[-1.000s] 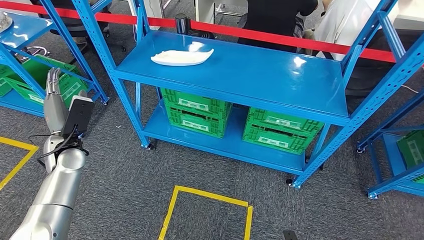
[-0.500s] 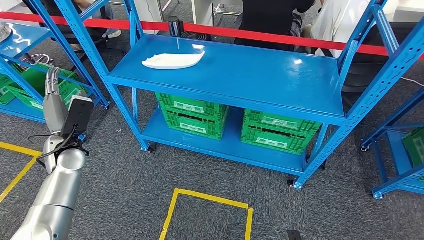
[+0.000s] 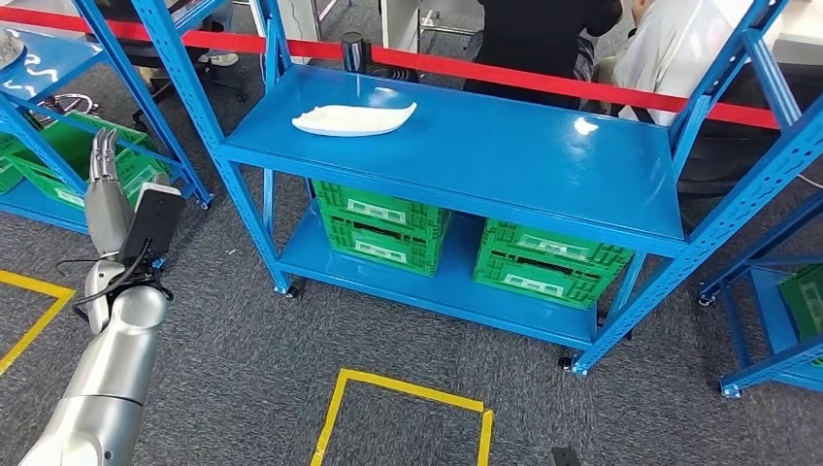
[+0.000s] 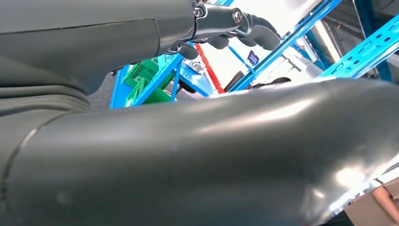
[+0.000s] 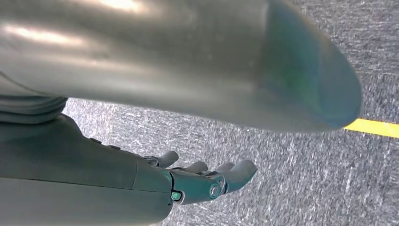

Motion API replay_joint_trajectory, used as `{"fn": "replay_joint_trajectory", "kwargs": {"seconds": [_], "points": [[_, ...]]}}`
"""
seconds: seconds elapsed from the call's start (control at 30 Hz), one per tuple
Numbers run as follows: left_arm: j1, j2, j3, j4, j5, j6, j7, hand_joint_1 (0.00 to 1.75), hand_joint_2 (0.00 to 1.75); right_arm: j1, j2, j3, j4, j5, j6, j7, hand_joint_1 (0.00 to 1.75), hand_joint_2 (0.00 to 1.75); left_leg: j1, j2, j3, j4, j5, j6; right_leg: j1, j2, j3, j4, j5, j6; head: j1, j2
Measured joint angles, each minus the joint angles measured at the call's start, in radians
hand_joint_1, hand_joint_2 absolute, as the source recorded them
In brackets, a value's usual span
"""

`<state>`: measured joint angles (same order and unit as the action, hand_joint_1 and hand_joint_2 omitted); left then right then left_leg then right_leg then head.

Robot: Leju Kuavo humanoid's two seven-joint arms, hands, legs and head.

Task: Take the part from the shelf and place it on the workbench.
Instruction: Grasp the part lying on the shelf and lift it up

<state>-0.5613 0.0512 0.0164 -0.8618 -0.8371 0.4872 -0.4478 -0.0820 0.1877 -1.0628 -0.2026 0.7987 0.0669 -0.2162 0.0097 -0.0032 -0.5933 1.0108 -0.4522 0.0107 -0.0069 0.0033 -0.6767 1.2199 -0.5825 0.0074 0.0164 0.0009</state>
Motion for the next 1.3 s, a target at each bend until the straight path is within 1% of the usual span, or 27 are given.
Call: {"fn": "replay_joint_trajectory", "kwargs": {"seconds": [0.03, 0.07, 0.1, 0.13, 0.17, 0.23, 0.27, 0.4, 0.47, 0.53, 0.57, 0.6, 0.63, 0.7, 0.73, 0.77, 0.87, 0.93, 0.97, 1.03, 1.07, 1.1, 1.13, 1.2, 1.23, 1.27, 1.3], "points": [[0.0, 0.0, 0.0, 0.001, 0.0, -0.002, 0.0, 0.0, 0.0, 0.001, 0.0, 0.0, 0.0, 0.0, 0.0, 0.0, 0.0, 0.0, 0.0, 0.0, 0.0, 0.001, -0.002, 0.002, -0.001, 0.0, -0.035, 0.062, -0.019, 0.002, 0.001, 0.0], [0.0, 0.0, 0.0, 0.001, 0.0, -0.004, 0.0, 0.0, 0.0, 0.002, 0.0, 0.0, 0.0, 0.0, 0.0, -0.001, 0.0, 0.0, -0.001, 0.0, 0.001, 0.002, -0.003, 0.002, -0.002, 0.0, -0.058, 0.095, -0.019, 0.003, 0.001, 0.0], [-0.001, 0.0, 0.0, 0.002, 0.0, -0.007, -0.001, 0.0, 0.0, 0.002, 0.0, 0.0, 0.0, 0.0, 0.0, -0.002, 0.0, 0.0, 0.0, 0.0, 0.002, 0.003, -0.005, 0.002, -0.002, 0.0, -0.061, 0.089, 0.0, 0.003, 0.001, 0.0], [-0.002, 0.0, 0.0, 0.002, 0.0, -0.009, -0.001, 0.0, 0.0, 0.002, 0.0, 0.0, 0.0, 0.0, 0.0, -0.003, 0.0, 0.0, 0.0, -0.001, 0.005, 0.005, -0.008, 0.0, -0.003, 0.0, -0.042, 0.039, 0.036, 0.002, 0.001, 0.0], [-0.005, -0.001, 0.0, 0.002, 0.0, -0.01, -0.002, 0.0, 0.0, 0.002, 0.0, 0.0, 0.0, 0.0, 0.0, -0.004, 0.0, 0.0, 0.0, -0.001, 0.007, 0.007, -0.012, -0.003, -0.003, -0.001, -0.009, -0.036, 0.076, -0.001, 0.001, 0.0], [-0.015, -0.002, 0.0, 0.004, -0.001, -0.011, -0.004, 0.0, 0.0, -0.001, 0.0, 0.0, 0.0, 0.0, 0.001, -0.005, 0.0, 0.0, -0.003, -0.003, 0.01, 0.012, -0.019, -0.013, 0.0, -0.001, 0.045, -0.155, 0.118, -0.009, 0.001, 0.0], [-0.021, -0.002, 0.0, 0.005, -0.001, -0.012, -0.004, 0.0, 0.0, -0.001, 0.001, 0.0, 0.0, 0.0, 0.001, -0.005, 0.0, 0.0, -0.005, -0.003, 0.01, 0.012, -0.022, -0.019, 0.001, -0.001, 0.056, -0.18, 0.121, -0.014, 0.001, 0.0], [-0.035, -0.004, 0.0, 0.012, -0.002, -0.009, -0.005, 0.0, 0.0, -0.002, 0.004, -0.001, 0.0, 0.0, 0.002, -0.007, 0.0, 0.0, -0.002, -0.003, 0.01, 0.021, -0.035, -0.044, 0.001, 0.0, 0.068, -0.191, 0.121, -0.039, -0.001, 0.0], [-0.037, -0.004, 0.0, 0.014, -0.002, -0.008, -0.005, 0.0, 0.0, -0.003, 0.005, -0.001, 0.0, 0.0, 0.004, -0.01, 0.0, 0.0, 0.0, -0.002, -0.031, 0.108, -0.079, -0.053, -0.002, 0.0, 0.076, -0.196, 0.121, -0.049, -0.005, 0.0], [-0.031, -0.003, 0.0, 0.016, -0.001, -0.008, -0.004, 0.0, 0.0, -0.002, 0.005, -0.001, 0.0, 0.0, 0.01, -0.013, 0.0, 0.0, 0.0, -0.002, -0.104, 0.242, -0.131, -0.059, -0.001, 0.0, 0.079, -0.196, 0.118, -0.054, -0.007, 0.0], [-0.025, -0.003, 0.0, 0.017, -0.001, -0.008, -0.003, 0.0, 0.0, -0.001, 0.005, -0.001, 0.0, 0.0, 0.012, -0.014, 0.0, 0.0, 0.0, -0.002, -0.13, 0.283, -0.137, -0.06, -0.001, 0.001, 0.08, -0.195, 0.116, -0.056, -0.007, 0.0], [-0.021, -0.003, 0.0, 0.017, -0.001, -0.008, -0.002, 0.0, 0.0, -0.001, 0.005, -0.001, 0.0, 0.0, 0.014, -0.015, 0.0, 0.0, 0.0, -0.002, -0.138, 0.286, -0.122, -0.059, 0.0, 0.001, 0.082, -0.195, 0.114, -0.056, -0.007, 0.0], [-0.018, -0.003, 0.0, 0.016, -0.001, -0.008, -0.002, 0.0, 0.0, 0.0, 0.005, -0.001, 0.0, 0.0, 0.014, -0.015, 0.0, 0.0, 0.0, -0.002, -0.125, 0.248, -0.089, -0.057, 0.0, 0.001, 0.086, -0.194, 0.111, -0.055, -0.007, 0.0], [-0.017, -0.003, 0.0, 0.016, -0.001, -0.008, -0.001, 0.0, 0.0, 0.0, 0.006, -0.002, 0.0, 0.0, 0.014, -0.017, 0.0, 0.0, -0.002, -0.002, -0.059, 0.105, -0.016, -0.047, 0.002, 0.002, 0.096, -0.193, 0.103, -0.049, -0.007, 0.0], [-0.018, -0.003, 0.0, 0.015, -0.001, -0.008, 0.0, 0.0, 0.0, -0.001, 0.006, -0.002, 0.0, 0.0, 0.014, -0.017, 0.0, 0.0, -0.005, -0.001, -0.031, 0.049, 0.004, -0.042, 0.003, 0.002, 0.099, -0.193, 0.099, -0.045, -0.007, 0.0], [-0.018, -0.003, 0.0, 0.014, -0.001, -0.008, 0.001, 0.0, 0.0, -0.001, 0.007, -0.002, 0.0, 0.0, 0.014, -0.018, 0.0, 0.0, -0.007, -0.002, -0.014, 0.015, 0.011, -0.036, 0.004, 0.002, 0.1, -0.192, 0.097, -0.04, -0.006, 0.0], [-0.017, -0.002, 0.0, 0.013, -0.001, -0.008, 0.002, 0.0, 0.0, -0.002, 0.008, -0.002, 0.0, 0.0, 0.014, -0.019, 0.0, 0.0, -0.008, -0.003, -0.007, 0.0, 0.009, -0.021, 0.004, 0.001, 0.1, -0.194, 0.094, -0.024, -0.006, 0.0], [-0.018, -0.002, 0.0, 0.01, -0.001, -0.008, 0.002, 0.0, 0.0, -0.003, 0.009, -0.002, 0.0, 0.001, 0.014, -0.02, 0.0, 0.0, -0.002, -0.002, -0.001, -0.008, 0.011, -0.009, 0.004, 0.001, 0.086, -0.156, 0.069, -0.014, -0.003, 0.0], [-0.018, -0.002, 0.0, 0.009, -0.001, -0.008, 0.003, 0.0, 0.0, -0.003, 0.009, -0.002, 0.0, 0.001, 0.014, -0.02, 0.0, 0.0, 0.0, -0.001, 0.002, -0.01, 0.011, -0.004, 0.003, 0.001, 0.062, -0.107, 0.043, -0.01, -0.002, 0.0], [-0.015, -0.002, 0.0, 0.008, -0.001, -0.008, 0.004, 0.0, 0.0, -0.002, 0.009, -0.002, 0.0, 0.003, 0.014, -0.02, 0.0, 0.0, 0.0, 0.001, 0.002, -0.009, 0.008, 0.001, 0.001, 0.001, -0.009, 0.026, -0.012, -0.003, 0.001, 0.0], [-0.013, -0.002, 0.0, 0.008, -0.002, -0.008, 0.005, 0.0, 0.0, -0.001, 0.009, -0.002, 0.0, 0.003, 0.014, -0.02, 0.0, 0.0, 0.0, 0.001, 0.002, -0.008, 0.006, 0.001, -0.001, 0.001, -0.039, 0.074, -0.023, 0.0, 0.001, 0.0], [-0.011, -0.002, 0.0, 0.008, -0.002, -0.008, 0.005, 0.0, 0.0, 0.0, 0.009, -0.002, 0.0, 0.004, 0.014, -0.02, 0.0, 0.0, 0.0, 0.0, 0.003, -0.006, 0.004, 0.001, -0.003, 0.001, -0.051, 0.088, -0.015, 0.002, 0.001, 0.0], [-0.01, -0.003, 0.0, 0.008, -0.003, -0.008, 0.006, 0.0, 0.0, 0.001, 0.009, -0.002, 0.0, 0.004, 0.014, -0.02, 0.0, 0.0, 0.001, 0.0, 0.004, -0.004, 0.002, -0.001, -0.005, 0.0, -0.042, 0.059, 0.014, 0.003, 0.001, 0.0], [-0.008, -0.004, 0.0, 0.004, -0.005, -0.008, 0.009, 0.0, 0.0, 0.0, 0.008, -0.002, 0.0, 0.004, 0.014, -0.021, 0.0, 0.0, 0.003, -0.002, 0.006, 0.004, -0.006, -0.009, -0.009, 0.0, 0.017, -0.076, 0.086, 0.002, 0.001, 0.0], [-0.007, -0.004, 0.0, 0.0, -0.007, -0.01, 0.011, 0.0, 0.0, -0.001, 0.008, -0.002, 0.0, 0.005, 0.014, -0.021, 0.0, 0.0, 0.002, -0.003, 0.006, 0.009, -0.01, -0.015, -0.008, 0.0, 0.043, -0.134, 0.109, -0.001, 0.001, 0.0], [-0.006, -0.004, 0.0, -0.004, -0.008, -0.011, 0.013, 0.0, 0.0, -0.001, 0.008, -0.002, 0.001, 0.006, 0.014, -0.021, 0.0, 0.0, 0.001, -0.004, 0.005, 0.011, -0.014, -0.021, -0.007, 0.0, 0.058, -0.169, 0.117, -0.005, 0.0, 0.0], [-0.005, -0.004, 0.0, -0.008, -0.009, -0.011, 0.013, 0.0, 0.0, -0.001, 0.008, -0.002, 0.001, 0.008, 0.014, -0.021, 0.0, 0.0, 0.0, -0.004, 0.005, 0.011, -0.015, -0.027, -0.004, 0.001, 0.062, -0.178, 0.115, -0.011, 0.0, 0.0]]}}
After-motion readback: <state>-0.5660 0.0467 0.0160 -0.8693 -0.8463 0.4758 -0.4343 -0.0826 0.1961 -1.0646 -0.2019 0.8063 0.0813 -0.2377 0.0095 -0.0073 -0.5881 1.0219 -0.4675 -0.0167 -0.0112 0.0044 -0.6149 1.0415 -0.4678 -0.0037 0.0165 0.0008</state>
